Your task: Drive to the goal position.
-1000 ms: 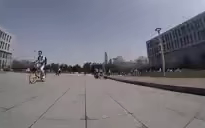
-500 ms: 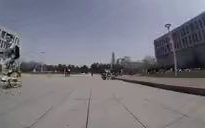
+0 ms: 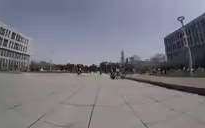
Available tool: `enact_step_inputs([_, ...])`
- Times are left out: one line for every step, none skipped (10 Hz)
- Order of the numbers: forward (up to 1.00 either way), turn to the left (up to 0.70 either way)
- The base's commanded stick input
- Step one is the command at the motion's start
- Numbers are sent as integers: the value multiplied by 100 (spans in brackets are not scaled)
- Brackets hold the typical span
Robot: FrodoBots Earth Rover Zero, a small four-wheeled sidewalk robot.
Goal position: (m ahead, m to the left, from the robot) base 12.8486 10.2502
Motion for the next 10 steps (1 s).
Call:
enact_step_inputs([100, 0])
enact_step_inputs([100, 0])
enact_step_inputs([100, 0])
enact_step_inputs([100, 0])
enact_step_inputs([100, 0])
enact_step_inputs([100, 0])
enact_step_inputs([100, 0])
enact_step_inputs([100, 0])
enact_step_inputs([100, 0])
enact_step_inputs([100, 0])
